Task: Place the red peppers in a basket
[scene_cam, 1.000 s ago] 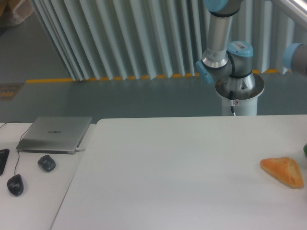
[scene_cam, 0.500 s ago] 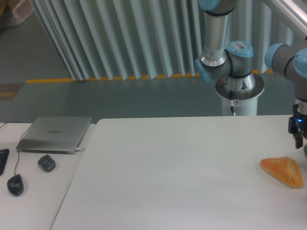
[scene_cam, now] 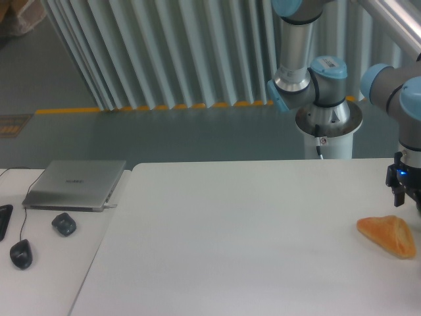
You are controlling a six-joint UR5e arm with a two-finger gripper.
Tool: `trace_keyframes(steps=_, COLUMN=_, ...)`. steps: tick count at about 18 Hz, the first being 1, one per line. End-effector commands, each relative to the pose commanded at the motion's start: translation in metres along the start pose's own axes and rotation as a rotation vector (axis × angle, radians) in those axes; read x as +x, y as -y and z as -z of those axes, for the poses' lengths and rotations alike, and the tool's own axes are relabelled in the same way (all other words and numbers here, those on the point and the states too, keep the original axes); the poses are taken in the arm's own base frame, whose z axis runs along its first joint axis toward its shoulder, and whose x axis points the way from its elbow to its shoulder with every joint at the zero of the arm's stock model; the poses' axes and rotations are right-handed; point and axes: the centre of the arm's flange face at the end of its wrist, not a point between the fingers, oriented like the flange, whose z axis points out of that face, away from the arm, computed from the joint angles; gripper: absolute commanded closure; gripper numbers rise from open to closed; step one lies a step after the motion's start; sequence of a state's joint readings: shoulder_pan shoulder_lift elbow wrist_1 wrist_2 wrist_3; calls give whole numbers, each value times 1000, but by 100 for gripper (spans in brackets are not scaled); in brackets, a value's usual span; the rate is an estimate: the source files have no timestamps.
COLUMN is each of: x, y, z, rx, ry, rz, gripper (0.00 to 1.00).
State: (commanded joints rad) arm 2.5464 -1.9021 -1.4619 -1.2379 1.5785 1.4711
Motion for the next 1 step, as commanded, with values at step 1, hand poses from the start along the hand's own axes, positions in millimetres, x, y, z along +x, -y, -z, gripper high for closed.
trace_keyframes(steps=1, x=0, y=0, z=1, rx=-1, ry=2, rz=0, gripper=0)
